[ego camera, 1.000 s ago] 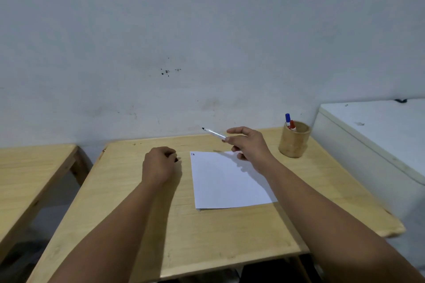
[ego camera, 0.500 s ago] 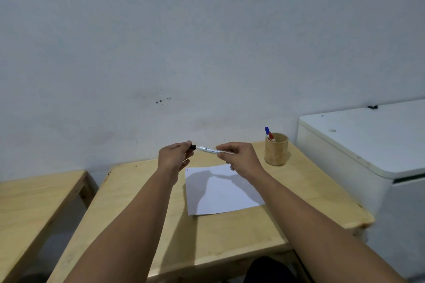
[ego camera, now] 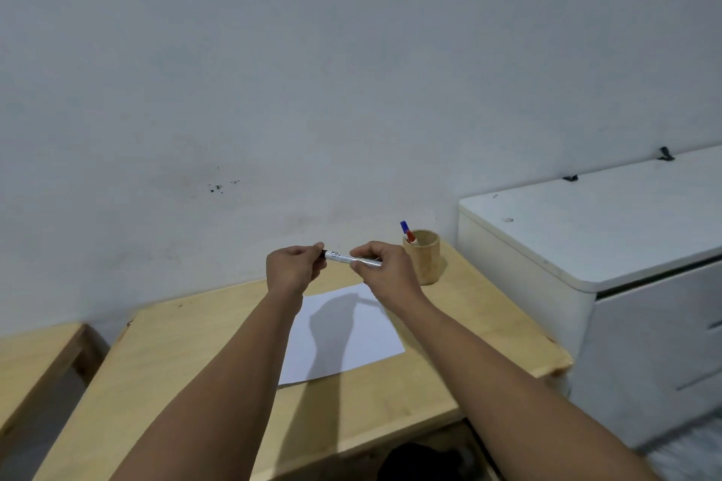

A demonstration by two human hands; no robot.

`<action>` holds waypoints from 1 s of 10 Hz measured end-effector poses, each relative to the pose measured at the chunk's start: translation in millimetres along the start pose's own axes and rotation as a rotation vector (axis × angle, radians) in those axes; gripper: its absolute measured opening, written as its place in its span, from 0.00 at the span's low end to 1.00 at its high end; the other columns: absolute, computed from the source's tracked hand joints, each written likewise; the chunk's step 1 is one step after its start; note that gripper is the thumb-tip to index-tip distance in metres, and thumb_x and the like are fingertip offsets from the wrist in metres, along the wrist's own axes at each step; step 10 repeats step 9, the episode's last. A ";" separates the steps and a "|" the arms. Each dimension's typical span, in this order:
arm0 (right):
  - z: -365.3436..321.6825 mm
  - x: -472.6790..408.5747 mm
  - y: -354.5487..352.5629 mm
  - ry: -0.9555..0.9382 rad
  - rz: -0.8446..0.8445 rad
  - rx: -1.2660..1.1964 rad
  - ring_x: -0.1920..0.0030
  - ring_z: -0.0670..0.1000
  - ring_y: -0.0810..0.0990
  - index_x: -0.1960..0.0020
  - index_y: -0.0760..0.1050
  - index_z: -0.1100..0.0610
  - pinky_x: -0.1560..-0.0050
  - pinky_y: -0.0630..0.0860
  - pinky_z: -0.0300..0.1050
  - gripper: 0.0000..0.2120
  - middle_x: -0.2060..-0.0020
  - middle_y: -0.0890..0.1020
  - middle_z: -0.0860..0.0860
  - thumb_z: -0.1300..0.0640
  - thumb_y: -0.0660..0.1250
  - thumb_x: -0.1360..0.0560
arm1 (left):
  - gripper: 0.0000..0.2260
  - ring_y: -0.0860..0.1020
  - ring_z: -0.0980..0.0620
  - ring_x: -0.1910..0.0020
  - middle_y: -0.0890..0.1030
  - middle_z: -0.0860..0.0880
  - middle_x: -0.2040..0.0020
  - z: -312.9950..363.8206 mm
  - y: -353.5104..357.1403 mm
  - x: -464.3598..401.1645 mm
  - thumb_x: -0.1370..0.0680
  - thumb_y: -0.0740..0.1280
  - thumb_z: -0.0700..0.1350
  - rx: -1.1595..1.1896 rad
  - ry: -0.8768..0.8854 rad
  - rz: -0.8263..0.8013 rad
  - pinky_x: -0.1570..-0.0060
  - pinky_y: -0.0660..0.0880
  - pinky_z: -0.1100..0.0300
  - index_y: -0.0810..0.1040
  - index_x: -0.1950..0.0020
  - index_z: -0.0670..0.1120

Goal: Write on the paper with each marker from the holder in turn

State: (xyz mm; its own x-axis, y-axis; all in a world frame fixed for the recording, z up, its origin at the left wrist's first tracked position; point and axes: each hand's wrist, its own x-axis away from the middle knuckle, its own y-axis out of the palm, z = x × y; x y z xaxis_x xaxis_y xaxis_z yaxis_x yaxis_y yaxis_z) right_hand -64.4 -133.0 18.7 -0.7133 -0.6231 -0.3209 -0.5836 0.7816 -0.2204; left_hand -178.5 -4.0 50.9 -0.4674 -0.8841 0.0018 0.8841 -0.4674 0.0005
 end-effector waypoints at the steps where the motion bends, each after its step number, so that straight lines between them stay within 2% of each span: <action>1: 1.5 -6.0 -12.9 -0.007 0.047 0.082 0.57 0.41 0.82 0.49 0.86 0.53 0.55 0.76 0.32 0.06 0.59 0.84 0.41 0.62 0.74 0.23 | 0.07 0.84 0.47 0.61 0.86 0.43 0.64 1.8 20.4 -4.0 0.25 0.76 0.43 0.012 0.006 -0.036 0.42 0.82 0.46 0.86 0.58 0.39; 2: -0.6 -25.0 -40.6 0.020 -0.017 0.318 0.55 0.47 0.82 0.43 0.85 0.52 0.48 0.80 0.44 0.11 0.59 0.83 0.41 0.60 0.74 0.24 | 0.09 0.85 0.47 0.57 0.87 0.42 0.59 17.6 44.1 -3.0 0.23 0.75 0.47 -0.007 0.113 -0.165 0.42 0.82 0.46 0.87 0.55 0.41; 3: -5.9 -51.9 -68.1 0.014 0.030 0.523 0.52 0.51 0.84 0.41 0.86 0.48 0.47 0.81 0.47 0.14 0.54 0.87 0.45 0.57 0.72 0.25 | 0.16 0.86 0.48 0.50 0.88 0.47 0.53 30.2 73.7 -3.2 0.22 0.71 0.58 -0.039 0.208 -0.318 0.45 0.82 0.51 0.85 0.44 0.46; 4: -7.5 -81.3 -96.2 0.054 0.207 0.386 0.51 0.53 0.87 0.44 0.86 0.51 0.46 0.82 0.47 0.11 0.51 0.89 0.48 0.60 0.72 0.25 | 0.26 0.82 0.51 0.44 0.85 0.52 0.45 14.4 102.0 -18.1 0.24 0.70 0.63 -0.280 0.272 -0.293 0.41 0.79 0.50 0.77 0.30 0.51; 5: 1.7 -102.5 -117.5 0.073 0.284 0.364 0.51 0.53 0.85 0.44 0.83 0.55 0.49 0.79 0.45 0.11 0.55 0.85 0.47 0.63 0.71 0.24 | 0.38 0.76 0.53 0.40 0.78 0.53 0.37 -21.2 120.3 -35.6 0.30 0.75 0.63 -0.550 0.252 -0.330 0.40 0.74 0.54 0.68 0.24 0.54; 6: 17.1 -114.1 -122.1 0.090 0.263 0.360 0.54 0.54 0.85 0.40 0.80 0.54 0.53 0.78 0.46 0.13 0.62 0.82 0.44 0.63 0.70 0.23 | 0.47 0.76 0.50 0.35 0.77 0.52 0.31 -46.2 138.2 -46.5 0.39 0.75 0.70 -0.696 0.194 -0.366 0.35 0.73 0.43 0.66 0.23 0.57; 7: 34.5 -123.6 -115.2 0.128 0.197 0.385 0.57 0.54 0.86 0.40 0.79 0.54 0.53 0.82 0.49 0.14 0.62 0.82 0.45 0.63 0.72 0.25 | 0.46 0.76 0.48 0.33 0.77 0.53 0.30 -59.7 155.9 -53.4 0.37 0.76 0.67 -0.775 0.168 -0.383 0.36 0.73 0.42 0.65 0.23 0.56; 8: 49.1 -126.1 -101.9 0.195 0.089 0.470 0.56 0.52 0.85 0.42 0.79 0.52 0.54 0.80 0.48 0.15 0.58 0.85 0.47 0.58 0.75 0.27 | 0.40 0.77 0.49 0.35 0.78 0.52 0.31 -68.4 165.5 -58.7 0.33 0.76 0.61 -0.760 0.174 -0.370 0.38 0.75 0.44 0.67 0.24 0.55; 9: 62.2 -125.1 -92.8 0.230 0.082 0.514 0.45 0.52 0.86 0.40 0.79 0.48 0.42 0.81 0.52 0.15 0.49 0.89 0.46 0.51 0.74 0.26 | 0.35 0.75 0.48 0.32 0.77 0.52 0.29 -76.2 170.7 -54.4 0.29 0.74 0.55 -0.794 0.230 -0.253 0.38 0.74 0.48 0.67 0.23 0.55; 10: 62.2 -125.1 -92.8 0.230 0.082 0.514 0.45 0.52 0.86 0.40 0.79 0.48 0.42 0.81 0.52 0.15 0.49 0.89 0.46 0.51 0.74 0.26 | 0.35 0.75 0.48 0.32 0.77 0.52 0.29 -76.2 170.7 -54.4 0.29 0.74 0.55 -0.794 0.230 -0.253 0.38 0.74 0.48 0.67 0.23 0.55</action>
